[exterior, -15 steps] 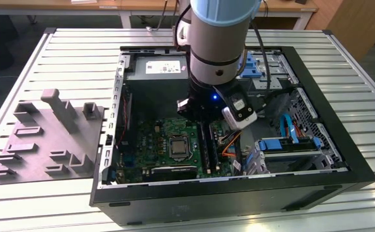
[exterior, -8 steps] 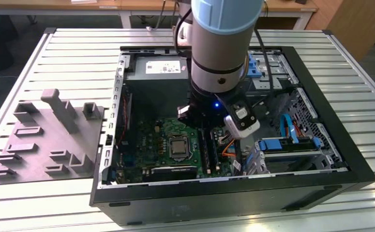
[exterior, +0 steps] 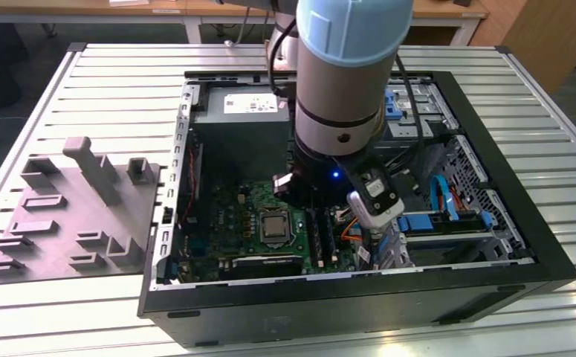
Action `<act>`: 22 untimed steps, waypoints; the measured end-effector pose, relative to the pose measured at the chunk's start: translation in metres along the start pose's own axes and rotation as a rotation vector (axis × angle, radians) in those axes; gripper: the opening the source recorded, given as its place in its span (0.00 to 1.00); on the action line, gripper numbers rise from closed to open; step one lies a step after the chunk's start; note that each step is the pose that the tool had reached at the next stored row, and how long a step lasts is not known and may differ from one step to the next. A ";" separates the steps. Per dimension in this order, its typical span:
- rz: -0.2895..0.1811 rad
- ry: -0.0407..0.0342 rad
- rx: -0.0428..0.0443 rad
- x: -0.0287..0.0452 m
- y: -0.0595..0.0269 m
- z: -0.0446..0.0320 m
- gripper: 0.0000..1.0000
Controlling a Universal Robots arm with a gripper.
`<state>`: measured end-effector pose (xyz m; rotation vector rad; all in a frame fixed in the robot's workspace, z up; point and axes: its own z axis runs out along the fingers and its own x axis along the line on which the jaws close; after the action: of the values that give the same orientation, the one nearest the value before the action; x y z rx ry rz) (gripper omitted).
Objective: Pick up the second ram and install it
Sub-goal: 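Press down the second ram until it locks into place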
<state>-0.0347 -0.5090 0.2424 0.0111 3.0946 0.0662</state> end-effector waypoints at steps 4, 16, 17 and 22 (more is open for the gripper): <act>0.000 0.0005 0.0079 0.0000 -0.0016 0.0004 0.11; 0.000 0.0005 0.0092 0.0001 -0.0072 0.0034 0.11; 0.000 0.0005 0.0093 0.0001 -0.0072 0.0034 0.11; 0.000 0.0005 0.0091 0.0002 -0.0082 0.0053 0.11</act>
<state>-0.0347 -0.5169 0.2367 0.0112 3.0954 0.0521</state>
